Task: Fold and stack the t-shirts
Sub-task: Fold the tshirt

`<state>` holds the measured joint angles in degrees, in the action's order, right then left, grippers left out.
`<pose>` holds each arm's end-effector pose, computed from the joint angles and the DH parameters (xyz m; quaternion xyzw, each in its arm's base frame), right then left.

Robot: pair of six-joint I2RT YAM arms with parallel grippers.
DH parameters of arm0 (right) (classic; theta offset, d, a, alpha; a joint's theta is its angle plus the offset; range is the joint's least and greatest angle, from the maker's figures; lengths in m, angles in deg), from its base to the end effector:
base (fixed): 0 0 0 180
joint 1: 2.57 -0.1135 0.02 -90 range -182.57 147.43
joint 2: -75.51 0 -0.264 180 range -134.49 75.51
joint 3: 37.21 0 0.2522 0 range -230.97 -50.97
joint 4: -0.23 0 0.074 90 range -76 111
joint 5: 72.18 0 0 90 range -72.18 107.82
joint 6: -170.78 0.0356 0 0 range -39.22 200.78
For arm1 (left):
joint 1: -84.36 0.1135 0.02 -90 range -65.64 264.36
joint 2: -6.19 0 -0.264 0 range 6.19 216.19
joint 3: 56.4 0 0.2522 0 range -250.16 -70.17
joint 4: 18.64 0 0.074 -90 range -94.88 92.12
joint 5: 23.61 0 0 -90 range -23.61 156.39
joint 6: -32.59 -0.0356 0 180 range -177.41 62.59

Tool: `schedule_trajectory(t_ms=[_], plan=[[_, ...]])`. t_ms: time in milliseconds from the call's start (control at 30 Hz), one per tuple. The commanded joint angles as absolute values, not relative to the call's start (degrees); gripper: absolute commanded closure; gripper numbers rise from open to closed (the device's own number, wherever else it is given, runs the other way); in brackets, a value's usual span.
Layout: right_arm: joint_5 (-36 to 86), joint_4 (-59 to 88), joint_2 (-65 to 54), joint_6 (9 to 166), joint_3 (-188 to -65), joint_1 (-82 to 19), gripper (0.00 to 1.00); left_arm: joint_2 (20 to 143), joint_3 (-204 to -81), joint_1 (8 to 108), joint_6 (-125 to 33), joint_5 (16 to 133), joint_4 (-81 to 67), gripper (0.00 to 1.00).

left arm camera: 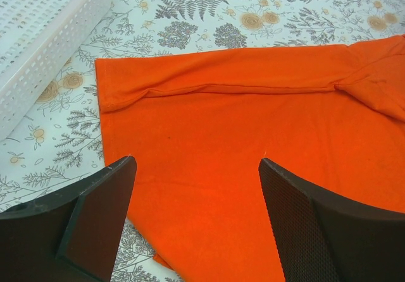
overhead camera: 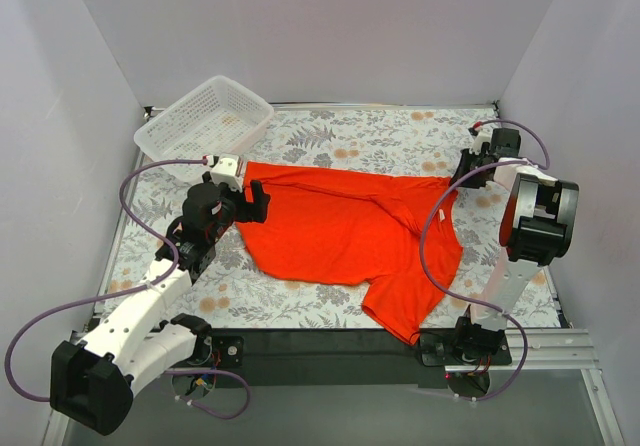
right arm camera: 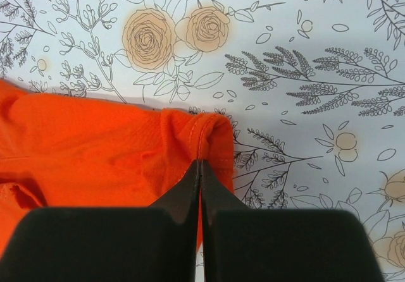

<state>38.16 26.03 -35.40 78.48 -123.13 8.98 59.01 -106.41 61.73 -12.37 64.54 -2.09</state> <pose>0.4049 -0.0701 0.1704 0.0157 0.9290 0.1253 0.3479 0.1996 -0.0820 0.2751 -0.1677 0.7985 -0.3109 0.4875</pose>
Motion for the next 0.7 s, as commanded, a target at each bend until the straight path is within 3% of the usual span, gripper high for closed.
schedule_trajectory(t_ms=[0,133,200,400,533,667], plan=[[37.42,25.42,-34.00,76.30,-123.39,9.47,0.99,59.28,-107.17,61.51,-12.23,65.69,-1.71,0.27],[37.94,25.51,-34.61,73.85,-124.18,9.82,0.98,59.45,-107.08,61.51,-12.23,65.69,-1.80,0.27],[37.86,25.42,-34.00,71.48,-124.09,9.82,0.91,59.54,-107.08,61.51,-12.23,65.69,-1.80,0.27],[46.10,24.37,-24.26,59.02,-119.09,9.12,0.45,59.63,-107.08,61.60,-12.23,65.95,-1.71,0.27],[58.47,28.11,-20.11,49.87,-116.62,5.27,0.37,59.54,-107.17,61.51,-12.32,65.86,-1.80,0.27],[63.61,34.90,-26.25,49.75,-120.66,0.78,0.44,59.54,-106.99,61.60,-12.41,65.60,-1.80,0.28]])
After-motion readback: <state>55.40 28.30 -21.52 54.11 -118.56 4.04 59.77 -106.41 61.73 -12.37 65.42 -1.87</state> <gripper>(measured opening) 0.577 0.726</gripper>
